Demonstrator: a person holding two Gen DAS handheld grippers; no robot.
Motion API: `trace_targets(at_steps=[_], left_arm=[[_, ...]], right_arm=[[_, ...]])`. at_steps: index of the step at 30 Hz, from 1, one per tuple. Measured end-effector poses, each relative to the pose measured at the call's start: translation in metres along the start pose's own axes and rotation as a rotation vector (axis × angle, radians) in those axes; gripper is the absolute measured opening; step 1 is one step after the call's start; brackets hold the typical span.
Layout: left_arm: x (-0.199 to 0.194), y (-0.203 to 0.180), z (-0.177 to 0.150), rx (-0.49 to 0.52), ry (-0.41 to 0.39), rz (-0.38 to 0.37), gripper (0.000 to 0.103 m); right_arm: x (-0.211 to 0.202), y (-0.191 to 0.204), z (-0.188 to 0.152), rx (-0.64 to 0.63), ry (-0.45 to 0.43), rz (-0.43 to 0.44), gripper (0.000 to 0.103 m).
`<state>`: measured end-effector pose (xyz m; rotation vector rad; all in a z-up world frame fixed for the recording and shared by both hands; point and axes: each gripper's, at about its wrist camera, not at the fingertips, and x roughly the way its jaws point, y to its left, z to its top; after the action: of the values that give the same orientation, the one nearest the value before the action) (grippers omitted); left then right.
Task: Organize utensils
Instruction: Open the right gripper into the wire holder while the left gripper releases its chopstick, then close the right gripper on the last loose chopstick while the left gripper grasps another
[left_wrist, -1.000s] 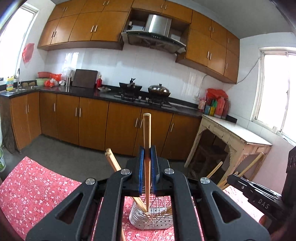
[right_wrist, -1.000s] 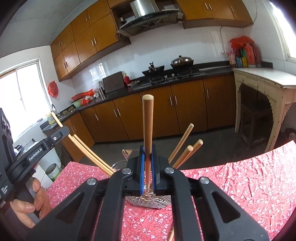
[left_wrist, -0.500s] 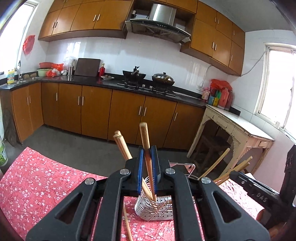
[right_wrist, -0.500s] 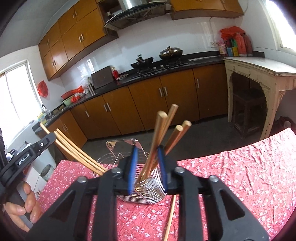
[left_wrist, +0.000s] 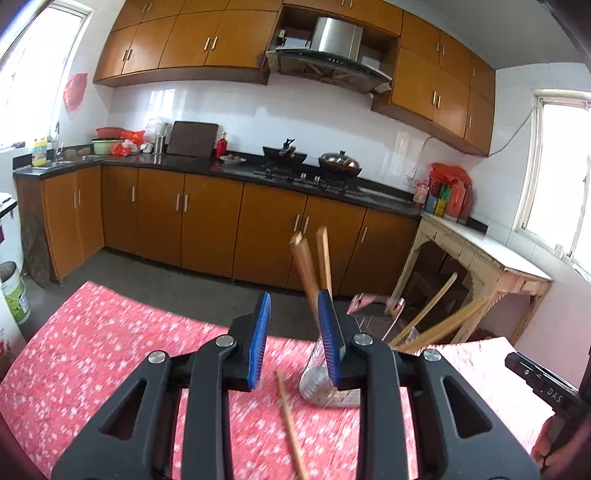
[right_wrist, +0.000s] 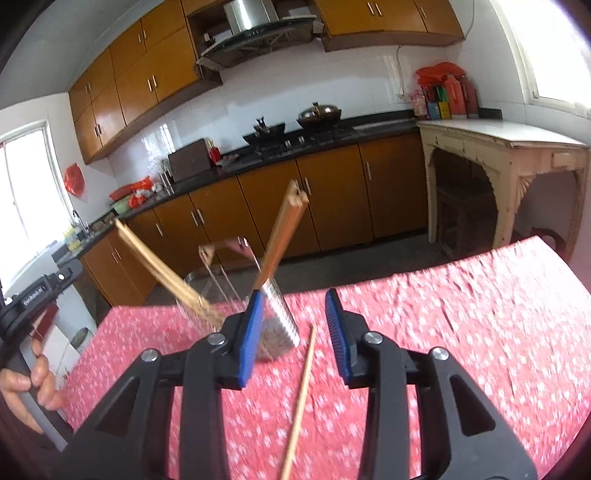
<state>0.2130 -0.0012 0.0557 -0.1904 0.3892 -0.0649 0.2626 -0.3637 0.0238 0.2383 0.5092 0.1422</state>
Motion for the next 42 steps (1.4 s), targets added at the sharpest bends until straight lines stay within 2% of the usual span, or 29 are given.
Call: trace_targets(at_steps=[4,8,13,17,21,25,28,29,31,34,37,39,42], left_arm=[[0.002,0.01,-0.03,0.027,0.051,0.032,0.03],[0.017,0.022,-0.074,0.062,0.163,0.071,0.032],[0.037,0.033,-0.122,0.064,0.312,0.084,0.032],[0.044,0.035,-0.138,0.072,0.36,0.083,0.032],[0.045,0.031,-0.143,0.074,0.381,0.062,0.038],[0.047,0.022,-0.145,0.088,0.39,0.043,0.04],[0.05,0.015,-0.147,0.096,0.408,0.029,0.043],[0.051,0.011,-0.148,0.099,0.416,0.024,0.043],[0.055,0.006,-0.151,0.103,0.43,0.018,0.043],[0.058,-0.002,-0.155,0.106,0.446,0.008,0.043],[0.061,-0.012,-0.161,0.123,0.465,0.008,0.043],[0.061,-0.015,-0.163,0.128,0.474,0.007,0.043],[0.063,-0.02,-0.166,0.131,0.485,0.005,0.043]], right_arm=[[0.006,-0.007,-0.038,-0.002,0.081,-0.017,0.035],[0.024,-0.013,-0.078,-0.006,0.18,-0.042,0.035],[0.044,-0.015,-0.115,0.005,0.277,-0.06,0.035],[0.054,-0.002,-0.131,-0.023,0.324,-0.04,0.035],[0.062,0.012,-0.14,-0.067,0.349,-0.035,0.035],[0.074,0.023,-0.148,-0.123,0.372,-0.071,0.034],[0.076,0.025,-0.15,-0.155,0.353,-0.114,0.021],[0.076,0.023,-0.149,-0.147,0.352,-0.116,0.014],[0.077,0.016,-0.147,-0.122,0.35,-0.121,0.008],[0.077,0.001,-0.143,-0.081,0.347,-0.119,0.008],[0.075,-0.018,-0.138,-0.035,0.332,-0.18,0.008],[0.072,-0.038,-0.133,0.049,0.316,-0.248,0.008],[0.069,-0.055,-0.129,0.112,0.307,-0.26,0.008]])
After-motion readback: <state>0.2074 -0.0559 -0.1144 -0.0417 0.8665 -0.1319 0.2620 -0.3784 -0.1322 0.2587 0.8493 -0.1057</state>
